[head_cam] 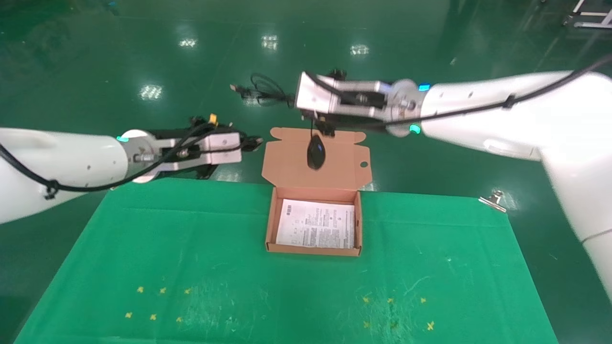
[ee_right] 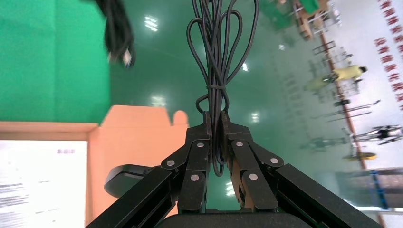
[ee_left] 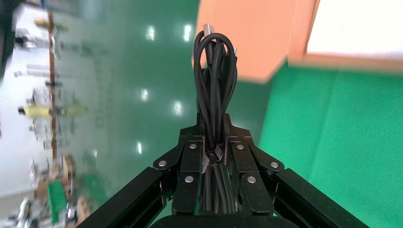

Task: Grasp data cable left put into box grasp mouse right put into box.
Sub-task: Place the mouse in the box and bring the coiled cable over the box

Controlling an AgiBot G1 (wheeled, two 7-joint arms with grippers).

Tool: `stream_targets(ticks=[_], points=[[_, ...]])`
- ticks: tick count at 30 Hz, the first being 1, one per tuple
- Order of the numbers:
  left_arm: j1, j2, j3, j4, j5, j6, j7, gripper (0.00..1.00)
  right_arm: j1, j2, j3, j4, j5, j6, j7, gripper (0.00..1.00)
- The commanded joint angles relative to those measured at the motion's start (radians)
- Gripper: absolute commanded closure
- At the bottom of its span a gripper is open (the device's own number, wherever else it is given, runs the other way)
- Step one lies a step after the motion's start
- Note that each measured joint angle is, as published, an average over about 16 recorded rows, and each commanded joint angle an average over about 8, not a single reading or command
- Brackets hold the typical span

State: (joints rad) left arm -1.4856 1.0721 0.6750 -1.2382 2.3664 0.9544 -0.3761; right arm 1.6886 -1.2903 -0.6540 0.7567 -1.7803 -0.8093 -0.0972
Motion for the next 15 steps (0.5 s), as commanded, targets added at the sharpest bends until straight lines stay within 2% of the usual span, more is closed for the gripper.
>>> stream_targets(ticks=[1,7,15], points=[[0.006,-0.005,0.005,0.005,0.029,0.008,-0.013,1.0,-0.011,-0.014,-0.004,-0.017,0.0,0.005,-0.001,1.0],[0.026,-0.028,0.01,-0.002,0.097,0.046,-0.063,1.0,-0.047,-0.051,-0.021,-0.084,0.019,0.017,-0.019,1.0],[0.046,-0.047,0.015,-0.035,0.179,0.111,-0.138,1.0,-0.109,-0.068,-0.067,-0.114,0.11,0.05,-0.011,1.0]])
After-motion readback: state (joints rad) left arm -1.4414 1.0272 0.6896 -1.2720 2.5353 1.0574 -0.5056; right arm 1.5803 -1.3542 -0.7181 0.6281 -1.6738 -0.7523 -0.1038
